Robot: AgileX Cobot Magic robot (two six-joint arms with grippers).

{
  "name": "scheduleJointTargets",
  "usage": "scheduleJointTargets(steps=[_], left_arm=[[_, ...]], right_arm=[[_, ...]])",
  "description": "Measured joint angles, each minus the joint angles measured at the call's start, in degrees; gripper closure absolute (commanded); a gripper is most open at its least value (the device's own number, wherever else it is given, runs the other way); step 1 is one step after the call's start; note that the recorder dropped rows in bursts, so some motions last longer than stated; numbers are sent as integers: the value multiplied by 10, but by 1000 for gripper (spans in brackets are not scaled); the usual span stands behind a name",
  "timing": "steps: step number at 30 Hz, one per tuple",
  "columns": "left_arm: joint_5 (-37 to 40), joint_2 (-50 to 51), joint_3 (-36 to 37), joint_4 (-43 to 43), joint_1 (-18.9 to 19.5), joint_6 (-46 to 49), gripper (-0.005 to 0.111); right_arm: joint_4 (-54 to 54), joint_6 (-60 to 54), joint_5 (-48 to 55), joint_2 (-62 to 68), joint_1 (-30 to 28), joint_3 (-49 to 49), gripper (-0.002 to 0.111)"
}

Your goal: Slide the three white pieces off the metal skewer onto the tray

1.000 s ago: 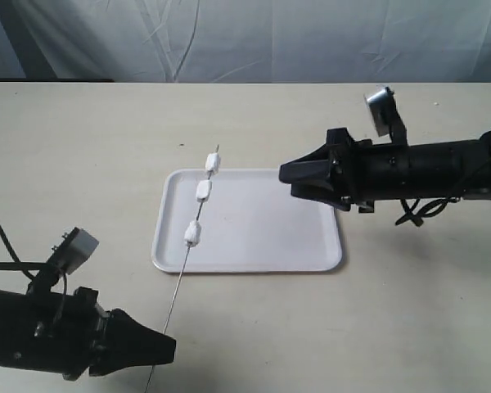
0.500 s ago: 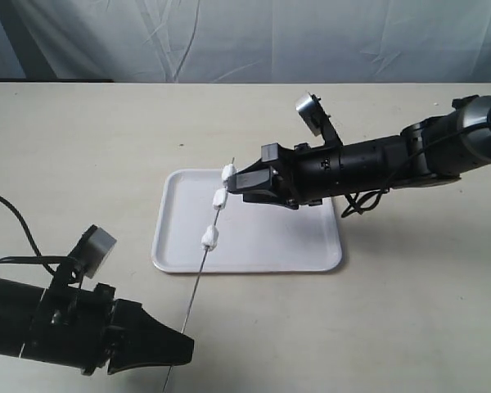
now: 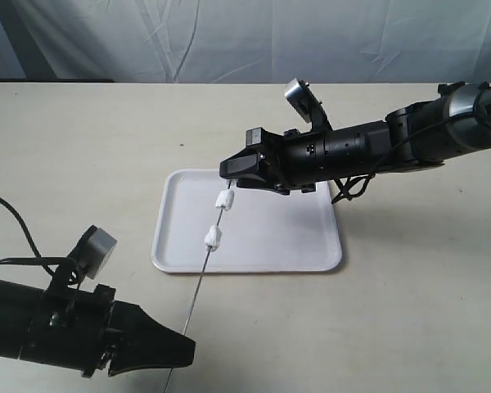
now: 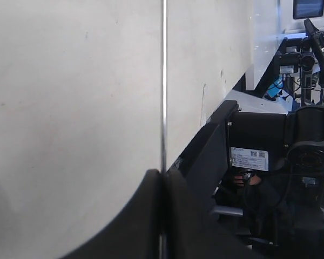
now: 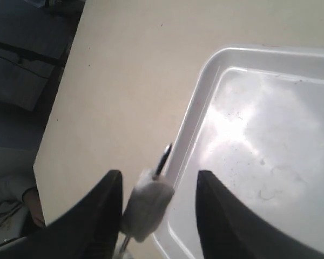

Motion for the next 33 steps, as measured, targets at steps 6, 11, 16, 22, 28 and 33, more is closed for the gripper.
scheduleJointTargets(steps=[6, 11, 16, 22, 28, 33], left_arm=[[0, 0, 0, 0, 0, 2, 107], [0, 0, 0, 0, 0, 2, 107], [0, 0, 3, -1, 0, 2, 107], [0, 0, 36, -18, 0, 25, 107], [49, -1, 105, -11, 0, 71, 107], [59, -1, 133, -4, 0, 92, 107]], right_arm=[[0, 18, -1, 0, 0, 0, 83], [3, 23, 7, 0, 0, 0, 91], [4, 23, 10, 0, 0, 0, 91], [-4, 23, 17, 0, 1, 0, 91], [-5, 15, -6, 0, 2, 0, 91], [-4, 9, -52, 0, 2, -4, 91]])
